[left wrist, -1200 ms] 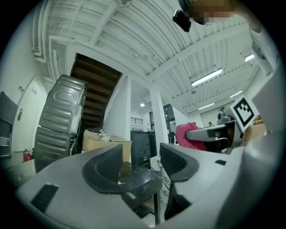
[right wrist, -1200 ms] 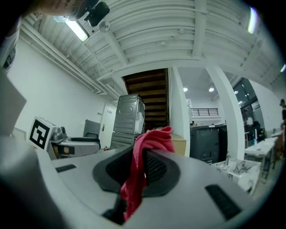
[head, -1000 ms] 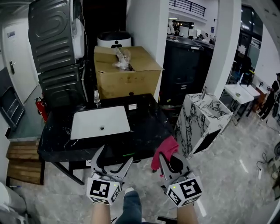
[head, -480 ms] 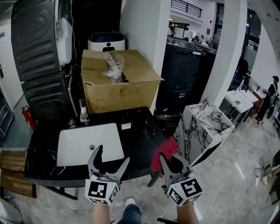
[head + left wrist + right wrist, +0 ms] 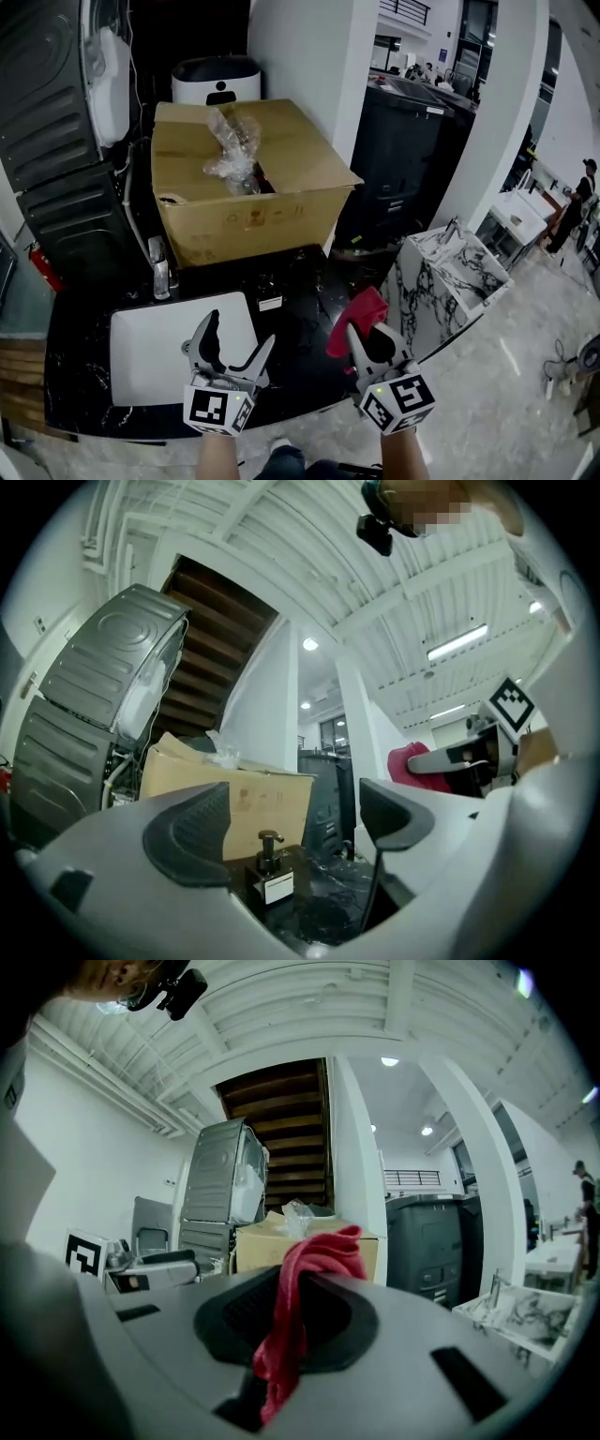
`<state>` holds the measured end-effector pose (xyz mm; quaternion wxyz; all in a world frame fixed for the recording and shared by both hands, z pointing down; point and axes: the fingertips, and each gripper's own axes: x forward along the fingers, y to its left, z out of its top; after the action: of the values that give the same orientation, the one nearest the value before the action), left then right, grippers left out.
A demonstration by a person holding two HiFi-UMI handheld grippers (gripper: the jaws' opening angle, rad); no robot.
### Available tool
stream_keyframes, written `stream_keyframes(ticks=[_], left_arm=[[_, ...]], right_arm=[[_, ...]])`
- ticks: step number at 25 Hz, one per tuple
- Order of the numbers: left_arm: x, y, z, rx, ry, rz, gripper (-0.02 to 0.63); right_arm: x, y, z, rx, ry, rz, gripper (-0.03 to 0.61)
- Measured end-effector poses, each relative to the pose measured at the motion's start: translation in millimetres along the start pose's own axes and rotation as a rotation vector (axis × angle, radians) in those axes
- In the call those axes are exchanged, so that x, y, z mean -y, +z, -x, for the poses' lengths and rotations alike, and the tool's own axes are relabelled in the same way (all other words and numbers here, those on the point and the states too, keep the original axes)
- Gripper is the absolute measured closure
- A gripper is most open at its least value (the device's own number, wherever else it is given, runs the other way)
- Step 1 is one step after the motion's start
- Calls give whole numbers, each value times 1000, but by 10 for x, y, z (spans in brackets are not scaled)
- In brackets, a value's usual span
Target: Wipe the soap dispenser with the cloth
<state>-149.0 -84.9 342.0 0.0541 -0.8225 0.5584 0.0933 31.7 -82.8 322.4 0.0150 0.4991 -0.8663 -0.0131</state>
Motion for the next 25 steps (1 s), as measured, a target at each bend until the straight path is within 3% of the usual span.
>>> stream_keyframes(ticks=[8,16,21,25], left_arm=[[-145,-527,-319,-168,35,-60,192],[-155,-902,-709,-267,55,-70,193],[-237,-1101,-1037,-331,62,-130,195],[-318,-1346,-1264,-398,67,-118,200]], right_arm=[[113,-246,-325,-53,26,-10,524],[364,-337,-670,-83,105,-9,524],[594,-332,-916,-83,141,-14,524],[720,-409,-1110,-99,164,-24,524]])
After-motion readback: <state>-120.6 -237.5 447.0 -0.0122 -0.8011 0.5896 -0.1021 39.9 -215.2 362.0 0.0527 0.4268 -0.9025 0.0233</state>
